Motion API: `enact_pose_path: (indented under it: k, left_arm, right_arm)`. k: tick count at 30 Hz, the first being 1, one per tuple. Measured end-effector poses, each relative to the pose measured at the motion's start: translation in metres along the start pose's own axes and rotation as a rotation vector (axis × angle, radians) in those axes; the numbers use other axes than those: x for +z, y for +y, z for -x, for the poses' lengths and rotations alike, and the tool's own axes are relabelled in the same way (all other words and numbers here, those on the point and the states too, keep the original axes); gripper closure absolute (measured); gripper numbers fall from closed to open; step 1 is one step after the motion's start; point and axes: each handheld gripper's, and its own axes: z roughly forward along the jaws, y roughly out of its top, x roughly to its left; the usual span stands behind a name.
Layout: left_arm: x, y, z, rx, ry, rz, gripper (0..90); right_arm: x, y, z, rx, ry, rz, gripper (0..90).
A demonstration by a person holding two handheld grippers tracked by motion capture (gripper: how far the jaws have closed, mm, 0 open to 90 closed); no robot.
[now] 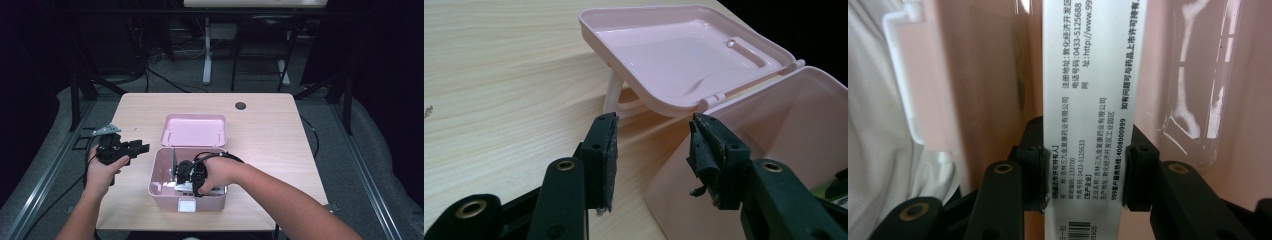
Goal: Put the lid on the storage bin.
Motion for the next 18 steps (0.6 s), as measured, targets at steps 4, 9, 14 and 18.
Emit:
enact_pose_path:
  k: [4,9,14,18]
  left_arm:
    - [0.0002,-0.0001,-0.0001,-0.001,0.0,-0.006,54.0]
    - [0.0005,-0.0002,-0.0002,-0.002,0.0,-0.004,54.1]
    - [0.0005,-0.0004,-0.0001,-0.002,-0.001,-0.004,54.0]
    - [0.0011,-0.0007,-0.0004,-0.003,0.0,-0.004,54.0]
  right_arm:
    - [0.0026,-0.0003,0.0016,0.007,0.008,0.0,61.1]
    - [0.0049,-0.0019,0.004,0.019,0.013,0.002,61.1]
    - [0.006,-0.0027,0.0043,0.019,0.006,0.001,61.1]
    - [0.0069,-0.0028,0.0052,0.016,0.01,0.001,61.2]
